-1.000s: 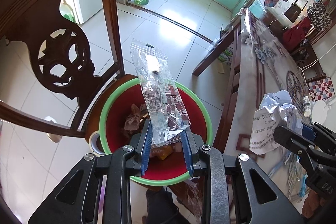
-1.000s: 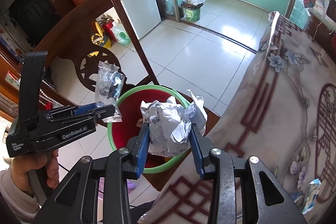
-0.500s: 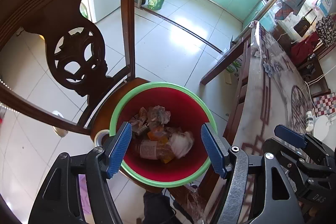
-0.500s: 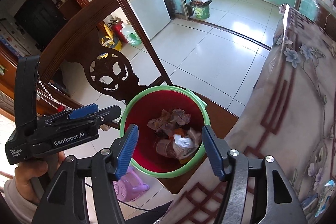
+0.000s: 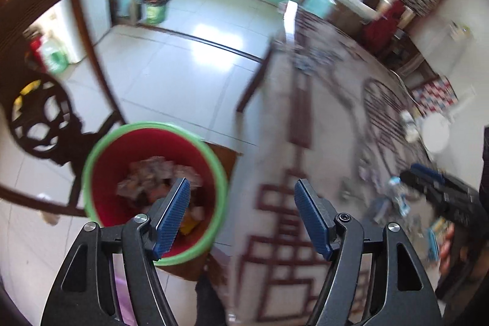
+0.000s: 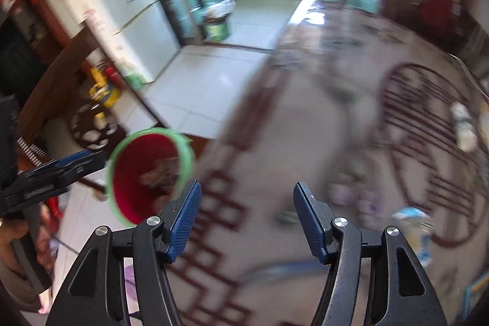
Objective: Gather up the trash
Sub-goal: 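Grasp blue-white snack wrapper with left tool while right tool grasps paper cups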
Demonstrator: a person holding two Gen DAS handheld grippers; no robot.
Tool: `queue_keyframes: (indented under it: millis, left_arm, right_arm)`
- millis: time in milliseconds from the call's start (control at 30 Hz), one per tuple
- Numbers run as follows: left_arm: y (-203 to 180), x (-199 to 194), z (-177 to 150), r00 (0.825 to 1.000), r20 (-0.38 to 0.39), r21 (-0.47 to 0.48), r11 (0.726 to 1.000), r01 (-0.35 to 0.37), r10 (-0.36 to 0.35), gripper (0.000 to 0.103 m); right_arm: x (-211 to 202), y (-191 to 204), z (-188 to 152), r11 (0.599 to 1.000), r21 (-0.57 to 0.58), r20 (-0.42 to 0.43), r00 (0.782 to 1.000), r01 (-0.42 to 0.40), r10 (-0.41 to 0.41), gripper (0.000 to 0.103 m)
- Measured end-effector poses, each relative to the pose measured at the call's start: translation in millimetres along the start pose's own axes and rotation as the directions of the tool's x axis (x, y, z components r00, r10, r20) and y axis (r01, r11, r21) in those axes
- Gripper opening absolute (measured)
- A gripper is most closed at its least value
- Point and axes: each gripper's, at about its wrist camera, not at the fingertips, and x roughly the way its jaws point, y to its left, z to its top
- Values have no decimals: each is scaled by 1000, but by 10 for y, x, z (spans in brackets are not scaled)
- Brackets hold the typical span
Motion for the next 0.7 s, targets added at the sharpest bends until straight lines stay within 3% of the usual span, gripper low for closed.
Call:
queue_keyframes:
  millis: [167,333,567,700]
  left_arm:
    - [-755,141,-120,996,-47,110,990,86,-82,74]
    - [-1404,306,-302,991,-95,117,988,102,-91,74]
    - [-2214,552,-535,983,-159,90,990,110,-94,74]
    - [-2554,644,-574,983,-169,81,993,83,-68,74]
  right_arm:
    - [-427,-1419,-23,968,195,56,984,155,-168,62]
    - [-578,-2585,83,938,261,81,964,226,-254,62]
    - [-144,-3742,448,931,318,98,971,177,-218,62]
    - [403,-4246,724,897,436,78,991,69,-113,62]
